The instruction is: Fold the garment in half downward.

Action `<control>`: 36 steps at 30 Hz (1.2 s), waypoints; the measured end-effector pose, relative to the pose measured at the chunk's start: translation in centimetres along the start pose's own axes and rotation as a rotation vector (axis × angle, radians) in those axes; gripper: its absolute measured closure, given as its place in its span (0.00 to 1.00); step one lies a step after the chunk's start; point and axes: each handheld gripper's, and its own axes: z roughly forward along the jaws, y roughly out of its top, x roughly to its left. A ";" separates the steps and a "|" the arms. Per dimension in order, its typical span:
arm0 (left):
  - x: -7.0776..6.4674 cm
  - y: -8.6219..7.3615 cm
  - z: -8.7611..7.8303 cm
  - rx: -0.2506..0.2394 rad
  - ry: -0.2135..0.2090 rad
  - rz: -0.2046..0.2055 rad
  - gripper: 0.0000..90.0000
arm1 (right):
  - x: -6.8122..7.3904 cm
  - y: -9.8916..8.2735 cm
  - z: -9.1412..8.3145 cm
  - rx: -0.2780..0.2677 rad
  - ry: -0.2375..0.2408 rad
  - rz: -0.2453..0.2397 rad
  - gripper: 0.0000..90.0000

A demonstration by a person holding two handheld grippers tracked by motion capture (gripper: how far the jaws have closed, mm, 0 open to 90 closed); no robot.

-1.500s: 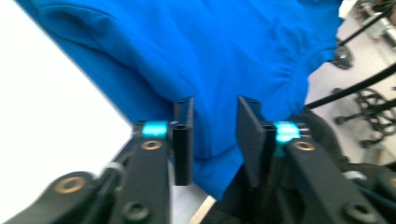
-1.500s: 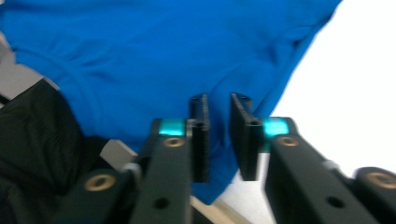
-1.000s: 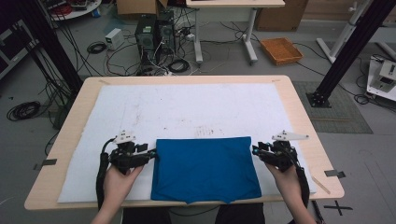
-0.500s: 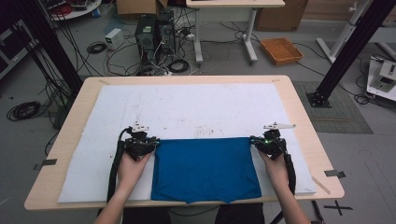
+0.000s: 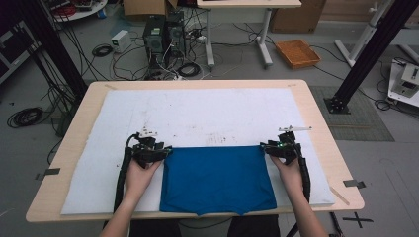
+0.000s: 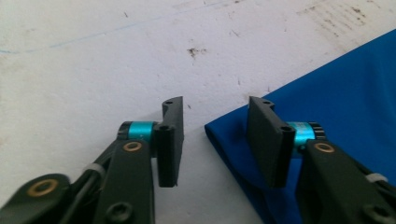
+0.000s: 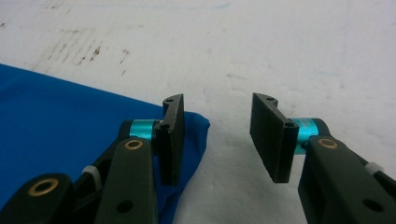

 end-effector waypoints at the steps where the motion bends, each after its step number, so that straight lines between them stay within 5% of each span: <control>1: -0.1 0.0 0.0 0.003 -0.004 0.002 0.73 | 0.0 -0.1 0.2 0.011 0.011 -0.011 0.64; 3: -0.2 -0.1 -0.1 0.007 0.003 0.006 0.78 | 0.2 -0.2 0.3 0.008 0.017 -0.042 0.77; 6: -0.2 -0.2 -0.1 0.003 -0.040 -0.019 0.89 | 0.5 -0.5 0.3 0.011 0.033 -0.100 0.92; 8: -0.3 -0.3 -0.2 -0.004 -0.035 -0.001 0.95 | 0.7 -0.7 0.3 0.001 0.028 -0.120 0.96; 17: 1.3 0.8 0.6 -0.048 -0.091 -0.086 0.97 | -0.2 0.3 0.0 -0.044 -0.004 -0.135 0.97; 26: 2.1 2.7 2.5 -0.061 -0.015 0.000 0.97 | -0.9 2.7 1.7 -0.045 -0.020 -0.153 0.97; 36: 2.3 3.6 3.6 -0.059 0.033 0.008 0.97 | -1.4 4.0 3.1 -0.051 -0.041 -0.148 0.97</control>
